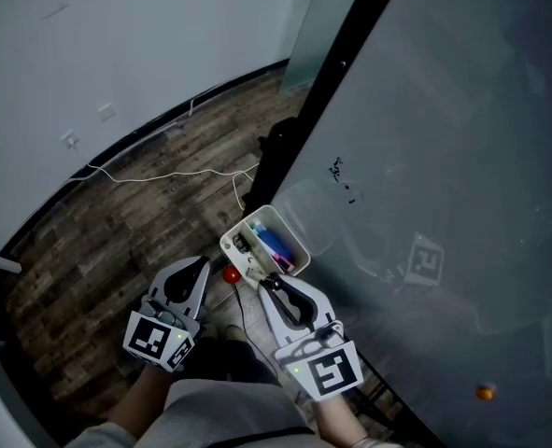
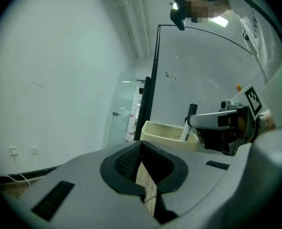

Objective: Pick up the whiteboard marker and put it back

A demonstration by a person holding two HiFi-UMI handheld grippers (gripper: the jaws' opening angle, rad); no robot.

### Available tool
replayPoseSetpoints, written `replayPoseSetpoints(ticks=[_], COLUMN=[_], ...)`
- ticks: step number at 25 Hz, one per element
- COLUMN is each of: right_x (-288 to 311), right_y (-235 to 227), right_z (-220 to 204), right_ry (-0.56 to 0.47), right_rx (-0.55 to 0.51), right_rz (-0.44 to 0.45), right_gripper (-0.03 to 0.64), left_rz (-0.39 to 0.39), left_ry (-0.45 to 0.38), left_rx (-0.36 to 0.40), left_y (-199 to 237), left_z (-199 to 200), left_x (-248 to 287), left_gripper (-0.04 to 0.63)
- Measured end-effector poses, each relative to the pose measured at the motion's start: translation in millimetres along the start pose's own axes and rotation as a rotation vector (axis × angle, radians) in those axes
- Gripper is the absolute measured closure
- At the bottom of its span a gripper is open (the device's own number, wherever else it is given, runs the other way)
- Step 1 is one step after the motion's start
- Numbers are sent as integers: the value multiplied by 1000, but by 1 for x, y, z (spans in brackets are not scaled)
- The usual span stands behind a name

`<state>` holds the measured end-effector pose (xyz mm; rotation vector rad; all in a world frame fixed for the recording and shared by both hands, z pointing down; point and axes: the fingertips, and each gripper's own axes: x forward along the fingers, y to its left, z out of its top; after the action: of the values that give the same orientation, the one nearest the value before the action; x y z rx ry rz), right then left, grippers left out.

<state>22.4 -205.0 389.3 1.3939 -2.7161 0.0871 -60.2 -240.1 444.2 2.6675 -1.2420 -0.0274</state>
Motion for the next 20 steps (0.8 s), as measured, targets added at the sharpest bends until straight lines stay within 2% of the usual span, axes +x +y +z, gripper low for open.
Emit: replayPoseSetpoints(ticks=[20], right_x=[-9], right_y=[12], right_z=[-16], right_ry=[2], right_rx=[-42], right_rz=[-5], right_gripper=[540], left_rz=[28], left_ry=[27], left_rx=[-24], left_y=[7], left_z=[-17], left_x=[-16], left_gripper=[580])
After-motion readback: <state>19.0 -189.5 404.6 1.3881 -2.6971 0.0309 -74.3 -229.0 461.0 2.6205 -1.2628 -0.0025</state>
